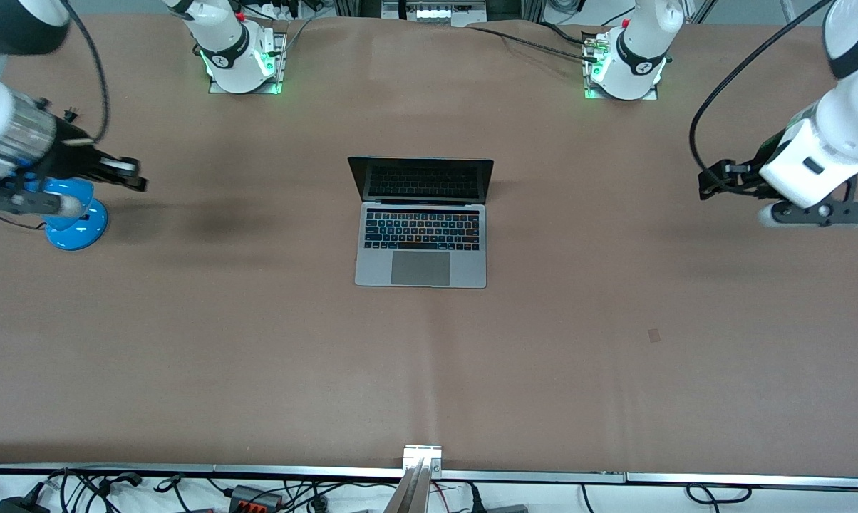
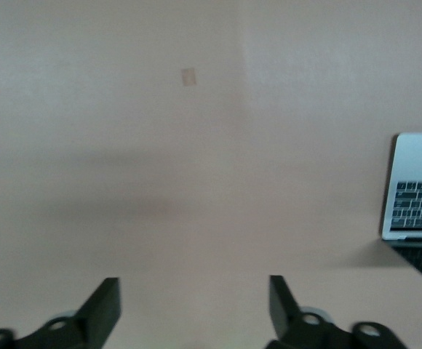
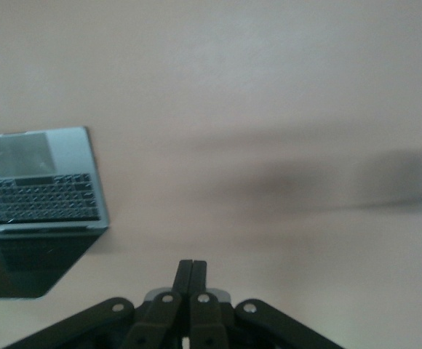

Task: Close laptop with both arms from behind
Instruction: 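Raise both grippers from rest and swing them toward the laptop, then move both grippers behind the laptop screen and lower them to its back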

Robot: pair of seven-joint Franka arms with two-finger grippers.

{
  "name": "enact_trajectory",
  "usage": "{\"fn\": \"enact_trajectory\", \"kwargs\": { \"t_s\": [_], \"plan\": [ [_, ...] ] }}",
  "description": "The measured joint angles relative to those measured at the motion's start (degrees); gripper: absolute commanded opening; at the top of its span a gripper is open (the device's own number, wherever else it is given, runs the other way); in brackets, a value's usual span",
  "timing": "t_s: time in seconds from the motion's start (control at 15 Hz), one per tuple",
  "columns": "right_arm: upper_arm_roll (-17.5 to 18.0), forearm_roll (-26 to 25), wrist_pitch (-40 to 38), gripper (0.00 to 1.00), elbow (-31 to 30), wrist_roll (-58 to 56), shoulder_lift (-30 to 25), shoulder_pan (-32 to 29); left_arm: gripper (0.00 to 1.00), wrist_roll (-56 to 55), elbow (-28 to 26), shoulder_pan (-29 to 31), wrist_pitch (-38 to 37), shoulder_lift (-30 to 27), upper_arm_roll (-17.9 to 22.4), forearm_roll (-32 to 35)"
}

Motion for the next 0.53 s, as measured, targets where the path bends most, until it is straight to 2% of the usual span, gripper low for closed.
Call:
{"fn": "enact_trajectory", "kwargs": {
  "t_s": [0.07, 0.33, 0.53],
  "plan": [
    [0.0, 1.0, 0.3, 0.0, -1.0, 0.3, 0.5, 0.6, 0.02, 1.9, 0.1, 0.0, -0.3, 0.7, 0.0, 0.0],
    [0.3, 5.5, 3.0, 0.0, -7.0, 5.3, 0.7, 4.9, 0.01, 4.2, 0.4, -0.2, -3.4, 1.4, -0.2, -1.7],
    [0.4, 11.2, 9.1, 0.0, -16.4, 6.7, -2.0, 6.6, 0.01, 4.2, 0.0, -0.5, -7.3, 1.5, -0.7, -4.5]
  ]
}}
